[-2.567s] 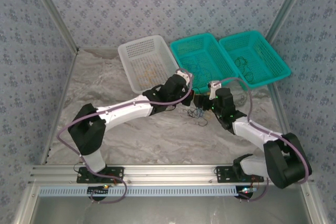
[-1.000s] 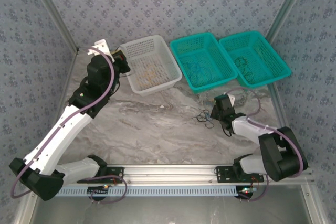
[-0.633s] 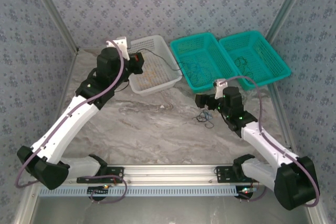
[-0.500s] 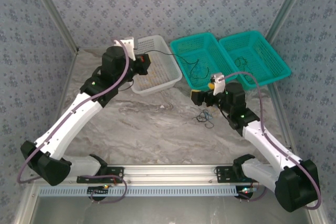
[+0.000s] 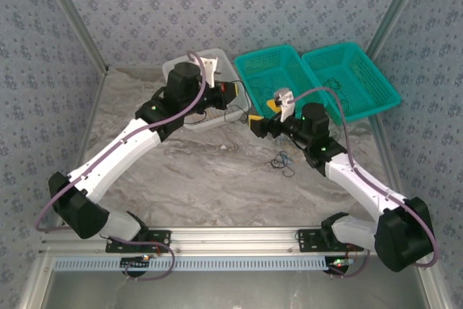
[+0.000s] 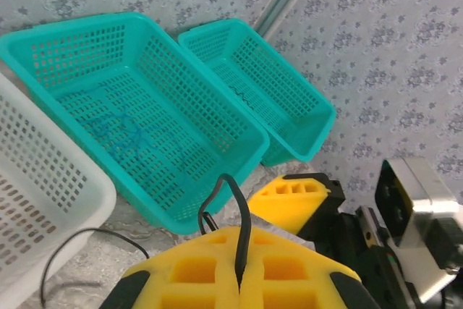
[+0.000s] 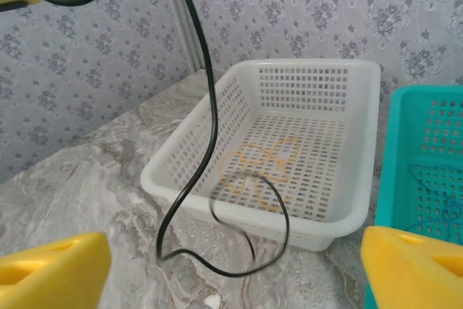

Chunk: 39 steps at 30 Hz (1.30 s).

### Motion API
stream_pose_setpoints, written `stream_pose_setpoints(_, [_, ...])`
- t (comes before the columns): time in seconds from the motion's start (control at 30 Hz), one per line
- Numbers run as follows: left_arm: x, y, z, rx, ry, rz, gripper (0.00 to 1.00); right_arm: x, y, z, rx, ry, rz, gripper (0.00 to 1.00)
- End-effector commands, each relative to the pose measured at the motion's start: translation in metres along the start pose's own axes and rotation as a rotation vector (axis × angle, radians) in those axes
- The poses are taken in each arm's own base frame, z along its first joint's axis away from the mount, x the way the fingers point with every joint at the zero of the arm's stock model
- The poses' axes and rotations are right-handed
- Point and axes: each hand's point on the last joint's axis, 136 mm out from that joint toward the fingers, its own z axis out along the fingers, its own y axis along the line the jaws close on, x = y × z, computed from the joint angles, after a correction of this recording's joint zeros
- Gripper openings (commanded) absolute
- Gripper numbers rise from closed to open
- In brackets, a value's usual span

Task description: Untangle the cables

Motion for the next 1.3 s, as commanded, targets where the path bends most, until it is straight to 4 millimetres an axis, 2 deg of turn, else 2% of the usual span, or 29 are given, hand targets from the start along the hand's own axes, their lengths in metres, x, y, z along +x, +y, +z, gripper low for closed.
stream_pose_setpoints(0.0, [-0.020, -0.026, -0.007, 0.096, -0.052, 0.009, 0.00, -0.024, -0.007, 0.005, 0.044, -0.074, -0.042, 0.89])
stream_pose_setpoints(0.13, [-0.018, -0.025, -0.003, 0.099, -0.040, 0.005, 0.00, -0.017, 0.003, 0.012, -0.036, -0.047, -0.027, 0.93])
stream_pose_setpoints(0.23, [-0.016, -0.027, 0.000, 0.113, -0.030, 0.000, 0.00, -0.011, -0.008, 0.018, 0.025, -0.027, -0.009, 0.90])
stream_pose_setpoints(0.27, [-0.016, -0.027, 0.000, 0.114, -0.031, -0.001, 0.00, -0.009, -0.012, 0.019, 0.049, -0.024, -0.002, 0.83])
stream_pose_setpoints(0.33, [-0.015, -0.026, 0.001, 0.110, -0.032, -0.001, 0.00, -0.009, -0.017, 0.016, 0.076, -0.024, 0.000, 0.62])
stream_pose_setpoints(0.47, [-0.010, -0.015, 0.005, 0.064, -0.023, -0.003, 0.00, -0.014, -0.014, 0.000, 0.089, -0.031, -0.036, 0.25])
stream_pose_setpoints(0.53, [-0.005, -0.009, 0.011, 0.043, -0.004, -0.006, 0.00, -0.013, -0.020, -0.010, 0.117, -0.010, -0.031, 0.06])
stream_pose_setpoints(0.6, [0.000, -0.004, 0.018, 0.026, 0.014, -0.011, 0.00, -0.013, -0.026, -0.020, 0.128, 0.003, -0.017, 0.00])
stream_pose_setpoints(0.73, [0.008, 0.012, 0.032, -0.037, 0.049, -0.022, 0.00, -0.017, -0.037, -0.041, 0.130, 0.034, 0.015, 0.00])
stream_pose_setpoints(0.8, [0.013, 0.020, 0.038, -0.068, 0.063, -0.031, 0.09, -0.020, -0.044, -0.048, 0.152, 0.045, 0.018, 0.00])
stream_pose_setpoints(0.83, [0.015, 0.023, 0.042, -0.079, 0.070, -0.035, 0.19, -0.021, -0.049, -0.052, 0.167, 0.052, 0.020, 0.00])
stream_pose_setpoints(0.87, [0.017, 0.025, 0.044, -0.083, 0.077, -0.036, 0.32, -0.021, -0.054, -0.054, 0.185, 0.062, 0.024, 0.00])
stream_pose_setpoints(0.9, [0.019, 0.027, 0.046, -0.093, 0.084, -0.038, 0.53, -0.024, -0.061, -0.057, 0.210, 0.064, 0.029, 0.00])
stream_pose_setpoints(0.93, [0.020, 0.030, 0.047, -0.105, 0.084, -0.039, 0.69, -0.025, -0.070, -0.061, 0.243, 0.073, 0.040, 0.00])
stream_pose_setpoints(1.03, [0.021, 0.042, 0.047, -0.159, 0.068, -0.037, 0.95, -0.028, -0.096, -0.069, 0.342, 0.094, 0.069, 0.00])
stream_pose_setpoints(1.07, [0.021, 0.047, 0.046, -0.180, 0.061, -0.037, 0.99, -0.030, -0.104, -0.071, 0.372, 0.097, 0.079, 0.00])
stream_pose_setpoints(1.27, [0.026, 0.079, 0.040, -0.313, 0.028, -0.058, 0.99, -0.039, -0.182, -0.097, 0.659, 0.138, 0.134, 0.00])
